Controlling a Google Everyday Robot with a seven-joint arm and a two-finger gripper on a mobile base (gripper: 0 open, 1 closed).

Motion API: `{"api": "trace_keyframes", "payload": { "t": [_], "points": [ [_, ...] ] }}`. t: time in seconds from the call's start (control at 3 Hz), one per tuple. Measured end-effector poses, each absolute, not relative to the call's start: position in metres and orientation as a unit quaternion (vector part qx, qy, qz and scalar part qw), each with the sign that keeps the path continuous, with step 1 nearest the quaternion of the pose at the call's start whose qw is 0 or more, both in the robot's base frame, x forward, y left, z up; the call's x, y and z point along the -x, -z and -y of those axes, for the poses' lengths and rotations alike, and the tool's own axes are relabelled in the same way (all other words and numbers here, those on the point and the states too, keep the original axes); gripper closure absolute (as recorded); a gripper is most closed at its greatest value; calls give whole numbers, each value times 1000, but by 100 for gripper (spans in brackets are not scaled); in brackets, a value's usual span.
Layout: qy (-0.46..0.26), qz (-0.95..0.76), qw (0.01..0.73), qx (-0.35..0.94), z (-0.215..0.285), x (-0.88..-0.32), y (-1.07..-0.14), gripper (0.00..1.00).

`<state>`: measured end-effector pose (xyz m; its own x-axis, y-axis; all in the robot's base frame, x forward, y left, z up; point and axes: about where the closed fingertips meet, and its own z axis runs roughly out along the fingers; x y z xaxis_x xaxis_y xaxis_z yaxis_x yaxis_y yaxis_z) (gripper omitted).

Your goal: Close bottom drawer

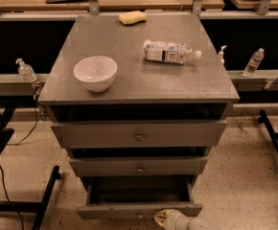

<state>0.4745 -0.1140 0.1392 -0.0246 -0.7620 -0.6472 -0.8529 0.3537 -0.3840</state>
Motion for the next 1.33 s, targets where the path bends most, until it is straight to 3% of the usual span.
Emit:
{"api": "trace_keyframes", "payload": {
  "t": [1.33],
  "points": [
    [-59,-714,442,540,126,-518,-137,100]
  ]
}}
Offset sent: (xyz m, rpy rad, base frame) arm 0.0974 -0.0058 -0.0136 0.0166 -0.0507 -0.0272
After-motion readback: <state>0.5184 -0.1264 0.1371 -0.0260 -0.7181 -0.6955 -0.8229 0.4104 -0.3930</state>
